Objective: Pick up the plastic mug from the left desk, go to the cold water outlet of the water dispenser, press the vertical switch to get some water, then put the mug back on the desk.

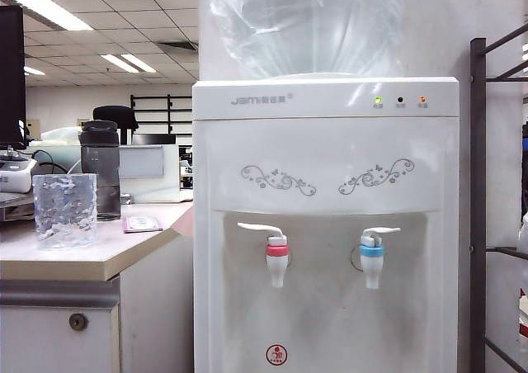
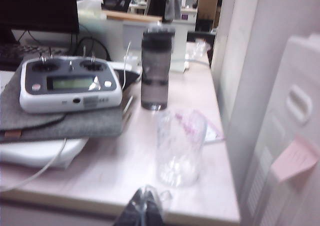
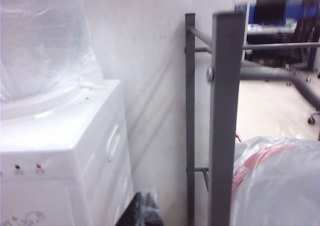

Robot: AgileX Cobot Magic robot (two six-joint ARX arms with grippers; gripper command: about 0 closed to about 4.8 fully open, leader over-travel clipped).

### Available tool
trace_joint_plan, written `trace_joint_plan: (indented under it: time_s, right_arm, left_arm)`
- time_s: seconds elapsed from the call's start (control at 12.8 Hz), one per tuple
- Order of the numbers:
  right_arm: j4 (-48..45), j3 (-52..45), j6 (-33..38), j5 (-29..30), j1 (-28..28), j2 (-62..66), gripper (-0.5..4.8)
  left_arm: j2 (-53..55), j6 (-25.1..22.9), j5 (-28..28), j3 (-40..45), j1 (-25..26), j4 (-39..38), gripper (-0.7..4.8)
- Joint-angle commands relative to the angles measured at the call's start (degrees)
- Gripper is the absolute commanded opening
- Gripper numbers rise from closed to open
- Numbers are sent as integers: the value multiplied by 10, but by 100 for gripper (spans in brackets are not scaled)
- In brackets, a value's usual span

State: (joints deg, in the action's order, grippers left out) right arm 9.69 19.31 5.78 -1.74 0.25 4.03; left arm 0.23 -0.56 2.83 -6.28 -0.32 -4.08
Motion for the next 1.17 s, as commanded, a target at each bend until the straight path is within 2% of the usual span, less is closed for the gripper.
trace_joint_plan:
  time_s: [0.08, 0.16, 0.23, 0.31, 0.39, 0.63, 0.7, 0.78, 0.86, 0.94, 1.02, 1.1, 1.17]
  right_arm:
    - [-1, 162, 1, 58, 1, 125, -6]
    - [0, 219, 1, 140, 1, 188, -6]
    - [0, 247, 1, 185, 2, 222, -6]
    - [7, 278, -3, 245, 2, 254, -6]
    - [8, 280, -10, 264, 2, 254, -6]
    - [13, 281, -19, 308, 2, 253, -6]
    - [13, 281, -19, 315, 2, 252, -6]
    - [15, 281, -19, 315, 2, 251, -6]
    - [18, 281, -19, 320, 2, 251, -6]
    - [34, 281, -19, 330, 2, 250, -6]
    - [51, 281, -19, 330, 2, 250, -6]
    - [57, 281, -19, 330, 2, 250, -6]
    - [57, 281, -19, 330, 2, 250, -6]
  left_arm:
    - [40, 21, 24, -86, 0, -14, -7]
    - [111, 32, 49, -125, 0, -4, -7]
    - [180, 46, 49, -146, 0, 31, -7]
    - [304, 89, 44, -182, 0, 93, -7]
    - [338, 93, 44, -196, 0, 99, -7]
    - [538, 97, -3, -325, 0, 103, -7]
    - [582, 121, -8, -360, 0, 99, -7]
    - [659, 216, -17, -424, 9, 77, -7]
    - [681, 245, -19, -447, 14, 57, -6]
    - [713, 264, -20, -482, 19, 26, 29]
    - [739, 265, -27, -509, 19, -3, 184]
    - [807, 266, -86, -572, 26, -93, 404]
    - [848, 279, -108, -602, 32, -128, 403]
